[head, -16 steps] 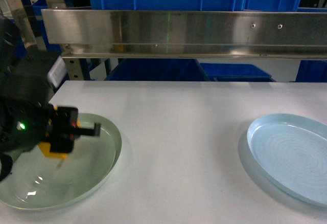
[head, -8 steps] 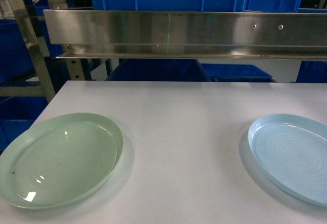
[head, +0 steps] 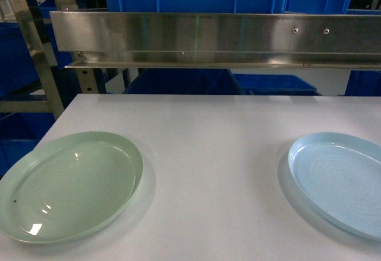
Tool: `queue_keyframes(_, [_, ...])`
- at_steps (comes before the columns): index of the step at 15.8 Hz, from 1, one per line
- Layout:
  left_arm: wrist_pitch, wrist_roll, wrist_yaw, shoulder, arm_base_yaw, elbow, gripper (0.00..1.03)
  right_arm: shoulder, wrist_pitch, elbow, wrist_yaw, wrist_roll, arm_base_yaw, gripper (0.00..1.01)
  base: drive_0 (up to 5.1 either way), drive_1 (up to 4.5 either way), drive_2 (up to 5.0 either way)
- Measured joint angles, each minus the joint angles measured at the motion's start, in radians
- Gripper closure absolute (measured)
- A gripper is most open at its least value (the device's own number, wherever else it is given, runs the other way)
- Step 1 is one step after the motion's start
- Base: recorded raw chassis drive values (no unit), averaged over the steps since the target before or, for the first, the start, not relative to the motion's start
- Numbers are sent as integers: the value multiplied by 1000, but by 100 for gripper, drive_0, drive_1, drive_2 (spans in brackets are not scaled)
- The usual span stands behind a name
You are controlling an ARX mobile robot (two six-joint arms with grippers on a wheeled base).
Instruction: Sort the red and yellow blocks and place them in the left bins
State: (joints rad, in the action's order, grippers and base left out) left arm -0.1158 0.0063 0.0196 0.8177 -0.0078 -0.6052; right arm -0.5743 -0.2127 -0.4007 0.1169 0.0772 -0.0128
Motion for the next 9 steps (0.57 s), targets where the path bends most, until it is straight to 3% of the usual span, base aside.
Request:
queue_keyframes(5, [-2, 0, 6, 15, -3, 7, 76, 0, 0, 0, 0, 0, 0, 72, 0, 0, 0])
queue_keyframes(9, [-1, 0, 8, 15, -3, 7, 76, 0, 0, 0, -1, 0, 0, 72, -480, 170, 327])
